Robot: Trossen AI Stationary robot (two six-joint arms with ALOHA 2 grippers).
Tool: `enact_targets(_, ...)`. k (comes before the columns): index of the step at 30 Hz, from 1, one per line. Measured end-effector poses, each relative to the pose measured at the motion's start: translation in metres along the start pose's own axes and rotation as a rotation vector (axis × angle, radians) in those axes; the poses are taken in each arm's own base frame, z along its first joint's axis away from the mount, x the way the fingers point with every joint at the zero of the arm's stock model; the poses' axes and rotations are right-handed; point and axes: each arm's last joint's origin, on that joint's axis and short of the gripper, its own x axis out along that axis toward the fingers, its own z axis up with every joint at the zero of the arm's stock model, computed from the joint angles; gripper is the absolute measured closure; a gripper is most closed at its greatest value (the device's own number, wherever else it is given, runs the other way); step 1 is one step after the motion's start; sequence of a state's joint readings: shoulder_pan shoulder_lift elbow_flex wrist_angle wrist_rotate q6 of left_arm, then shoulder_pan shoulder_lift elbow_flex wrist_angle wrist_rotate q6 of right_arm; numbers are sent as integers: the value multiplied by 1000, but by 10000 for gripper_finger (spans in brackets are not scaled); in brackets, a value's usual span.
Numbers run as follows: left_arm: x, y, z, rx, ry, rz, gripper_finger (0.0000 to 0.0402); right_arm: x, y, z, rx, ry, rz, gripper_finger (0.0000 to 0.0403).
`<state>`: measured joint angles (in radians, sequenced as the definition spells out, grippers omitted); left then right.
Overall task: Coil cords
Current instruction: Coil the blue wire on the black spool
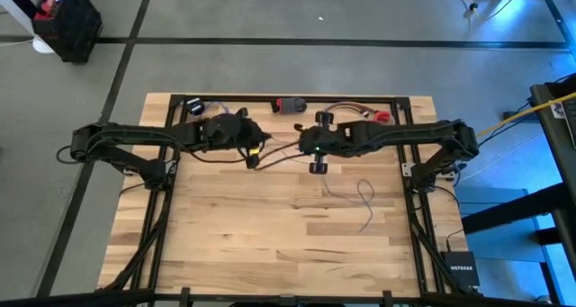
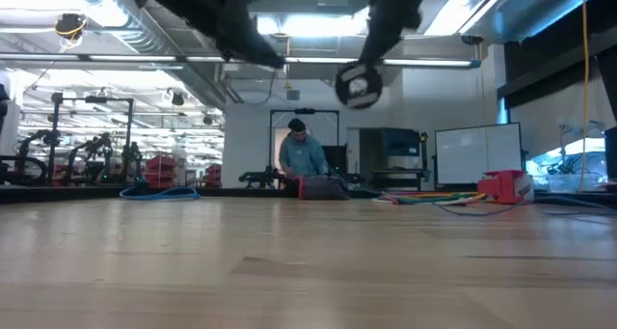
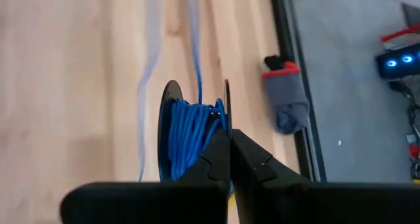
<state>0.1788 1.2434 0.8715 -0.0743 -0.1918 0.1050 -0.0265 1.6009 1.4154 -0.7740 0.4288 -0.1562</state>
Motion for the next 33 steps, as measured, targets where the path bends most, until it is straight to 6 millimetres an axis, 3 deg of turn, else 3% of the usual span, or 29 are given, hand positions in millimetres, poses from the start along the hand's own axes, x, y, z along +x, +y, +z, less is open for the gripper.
enact_targets(6,-2,-11,11,-24,-113,-107,396,37,-14,-10,127,-120,-60,400)
enact_targets(12,7,-19,17,-41,-197,-121,396,50,-33,-5,248,-309,-50,400)
enact_targets(25,22,-19,15,-54,-215,-95,396,33,-57,24,403,-744,-29,400)
enact_targets(33,21,-18,17,-49,-227,-81,396,11,-68,41,414,-858,3,400)
